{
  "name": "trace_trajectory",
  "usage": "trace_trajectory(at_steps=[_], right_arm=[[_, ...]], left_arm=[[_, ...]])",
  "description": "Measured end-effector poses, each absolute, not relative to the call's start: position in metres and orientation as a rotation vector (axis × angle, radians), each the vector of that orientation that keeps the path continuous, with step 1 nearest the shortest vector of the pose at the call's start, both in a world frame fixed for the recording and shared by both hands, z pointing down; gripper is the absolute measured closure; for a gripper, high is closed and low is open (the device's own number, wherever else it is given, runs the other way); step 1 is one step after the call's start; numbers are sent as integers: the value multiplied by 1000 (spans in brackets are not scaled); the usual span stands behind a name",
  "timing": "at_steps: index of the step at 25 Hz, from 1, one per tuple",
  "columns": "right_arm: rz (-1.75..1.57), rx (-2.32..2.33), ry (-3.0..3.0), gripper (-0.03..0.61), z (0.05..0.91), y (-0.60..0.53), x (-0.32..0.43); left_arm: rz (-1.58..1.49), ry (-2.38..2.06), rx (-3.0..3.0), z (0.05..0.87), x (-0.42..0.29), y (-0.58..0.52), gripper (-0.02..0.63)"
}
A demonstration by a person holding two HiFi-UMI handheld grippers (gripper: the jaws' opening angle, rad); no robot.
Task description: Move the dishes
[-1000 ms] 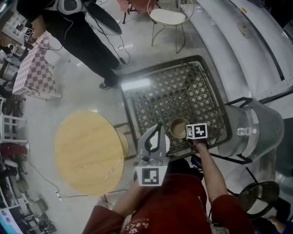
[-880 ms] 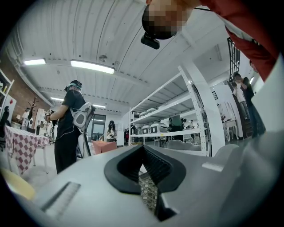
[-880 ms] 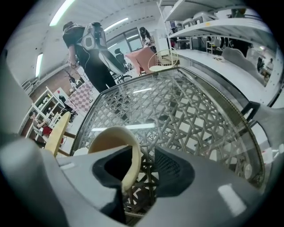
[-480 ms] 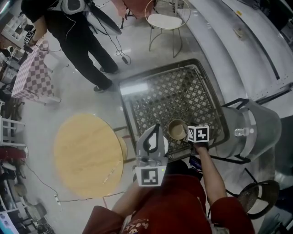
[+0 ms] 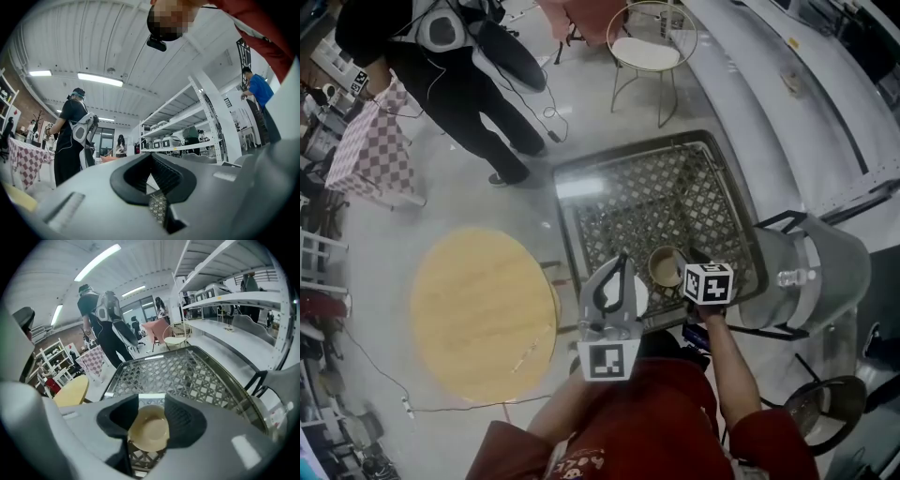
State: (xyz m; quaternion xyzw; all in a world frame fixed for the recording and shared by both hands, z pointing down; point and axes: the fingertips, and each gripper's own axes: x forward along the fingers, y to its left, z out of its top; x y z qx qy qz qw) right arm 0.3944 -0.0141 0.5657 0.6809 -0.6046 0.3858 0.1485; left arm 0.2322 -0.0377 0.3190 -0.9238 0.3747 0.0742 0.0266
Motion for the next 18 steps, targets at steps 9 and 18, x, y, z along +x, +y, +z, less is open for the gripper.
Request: trace_trajectory(at_steps=[9,18], right_arm=[[939,2014,-1875,419,507,-37,351],[689,2050,-2084,419,434,-66,290]], left_arm=[[238,1246,-2812,307,191,-44,607],[269,1364,-2733,289,131,-56,607]])
